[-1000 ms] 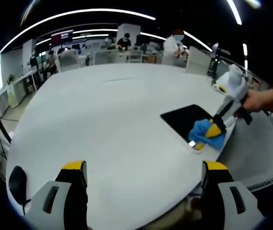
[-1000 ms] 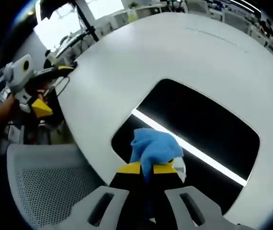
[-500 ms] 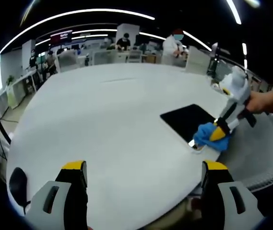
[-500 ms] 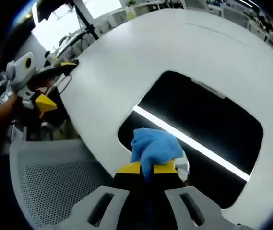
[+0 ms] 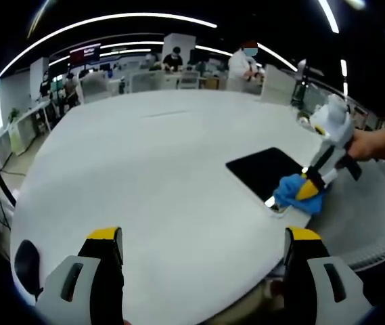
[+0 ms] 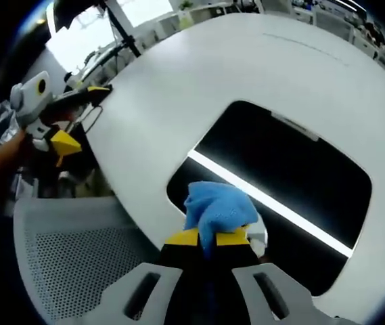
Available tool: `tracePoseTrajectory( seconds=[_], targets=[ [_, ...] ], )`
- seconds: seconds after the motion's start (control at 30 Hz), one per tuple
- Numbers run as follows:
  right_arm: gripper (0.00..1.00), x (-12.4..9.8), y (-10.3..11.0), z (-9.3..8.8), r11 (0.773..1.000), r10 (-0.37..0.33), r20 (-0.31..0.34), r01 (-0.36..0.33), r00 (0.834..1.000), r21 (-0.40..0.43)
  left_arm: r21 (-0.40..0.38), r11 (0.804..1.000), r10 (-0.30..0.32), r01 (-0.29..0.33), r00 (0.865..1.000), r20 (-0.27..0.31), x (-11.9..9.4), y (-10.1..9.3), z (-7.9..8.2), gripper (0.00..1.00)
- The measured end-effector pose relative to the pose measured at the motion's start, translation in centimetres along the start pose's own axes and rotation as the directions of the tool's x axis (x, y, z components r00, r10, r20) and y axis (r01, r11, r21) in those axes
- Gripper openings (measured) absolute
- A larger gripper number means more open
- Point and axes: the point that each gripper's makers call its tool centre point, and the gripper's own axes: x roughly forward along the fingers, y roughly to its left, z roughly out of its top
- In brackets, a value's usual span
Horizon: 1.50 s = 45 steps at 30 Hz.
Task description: Wipe the mirror surface with the cleaning cloth until all visible marks leave the cleaned area.
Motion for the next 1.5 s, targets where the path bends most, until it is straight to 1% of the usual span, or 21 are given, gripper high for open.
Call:
tracePoseTrajectory(
  seconds=[0.2, 0.5, 0.83, 1.2, 1.5],
  targets=[
    [0.0, -0.2, -0.2, -0.3, 1.0, 0.0, -0.005, 0.0, 1.0, -0.006, -0.002, 1.0, 0.003, -0.003, 1.0, -0.001, -0.1, -0.1, 0.0, 0.99],
    [0.0, -0.4, -0.5, -0.4, 1.0, 0.004, -0.002, -0.004, 1.0, 0.01, -0.002, 1.0, 0.001, -0.001, 1.0, 0.0, 0.0, -0.4, 0.0, 0.99],
    [0.0, -1.0, -1.7, -1.1, 0.999, -0.01, -0.004, 0.01, 1.0, 0.034, -0.003, 1.0, 0.0, 0.0, 1.0, 0.002, 0.2, -0.5, 0.0, 0.99],
    [0.0, -1.4, -2.5, -1.7, 0.998, -0.018, -0.001, 0.018, 1.0, 0.059, -0.001, 1.0, -0.006, 0.006, 1.0, 0.005, 0.4, -0.8, 0.1, 0.99],
    [0.0, -1.5, -2.5, -1.7, 0.998, -0.015, -0.005, 0.016, 1.0, 0.066, -0.004, 1.0, -0.003, 0.003, 1.0, 0.007, 0.4, -0.8, 0.1, 0.99]
  ],
)
